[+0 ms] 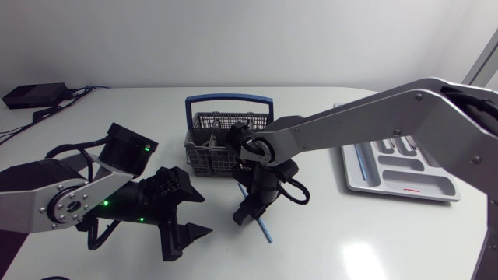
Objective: Unload the cutlery basket into the drawer organizer.
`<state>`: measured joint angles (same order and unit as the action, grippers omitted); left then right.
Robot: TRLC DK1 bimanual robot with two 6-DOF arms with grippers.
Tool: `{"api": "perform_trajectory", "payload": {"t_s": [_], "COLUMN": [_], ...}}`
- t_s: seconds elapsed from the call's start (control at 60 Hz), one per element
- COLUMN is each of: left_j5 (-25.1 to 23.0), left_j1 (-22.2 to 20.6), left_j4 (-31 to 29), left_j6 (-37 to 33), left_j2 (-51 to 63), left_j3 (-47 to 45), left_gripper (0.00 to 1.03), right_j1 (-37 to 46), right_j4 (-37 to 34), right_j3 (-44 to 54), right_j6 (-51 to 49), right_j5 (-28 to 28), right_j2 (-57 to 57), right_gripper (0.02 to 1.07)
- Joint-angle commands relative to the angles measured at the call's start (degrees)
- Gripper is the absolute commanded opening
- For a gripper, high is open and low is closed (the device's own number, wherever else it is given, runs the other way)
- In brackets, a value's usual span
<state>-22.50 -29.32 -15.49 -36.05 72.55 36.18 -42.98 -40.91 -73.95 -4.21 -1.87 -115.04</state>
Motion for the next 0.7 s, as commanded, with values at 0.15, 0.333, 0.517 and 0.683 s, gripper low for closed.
{"api": "perform_trajectory", "payload": {"t_s": [0.15,0.333,0.517,0.683], "left_j5": [-0.79,-0.79,-0.79,-0.79], "left_j1": [0.32,0.32,0.41,0.67], "left_j4": [0.37,0.54,0.54,0.54], "left_j6": [-1.12,-1.12,-1.21,-1.12], "left_j2": [1.27,1.45,1.45,1.36], "left_j3": [-1.99,-1.82,-1.91,-1.91], "left_gripper": [0.88,0.88,0.88,0.88], "right_j1": [1.06,0.53,-1.75,-0.96], "right_j4": [-0.23,-0.67,-2.60,-5.59], "right_j3": [0.39,3.11,8.39,12.61], "right_j6": [2.01,-0.71,-5.28,-7.75], "right_j5": [-0.42,-1.21,-2.26,-2.79], "right_j2": [-3.52,-0.36,6.59,16.78], "right_gripper": [0.11,0.08,0.08,0.08]}}
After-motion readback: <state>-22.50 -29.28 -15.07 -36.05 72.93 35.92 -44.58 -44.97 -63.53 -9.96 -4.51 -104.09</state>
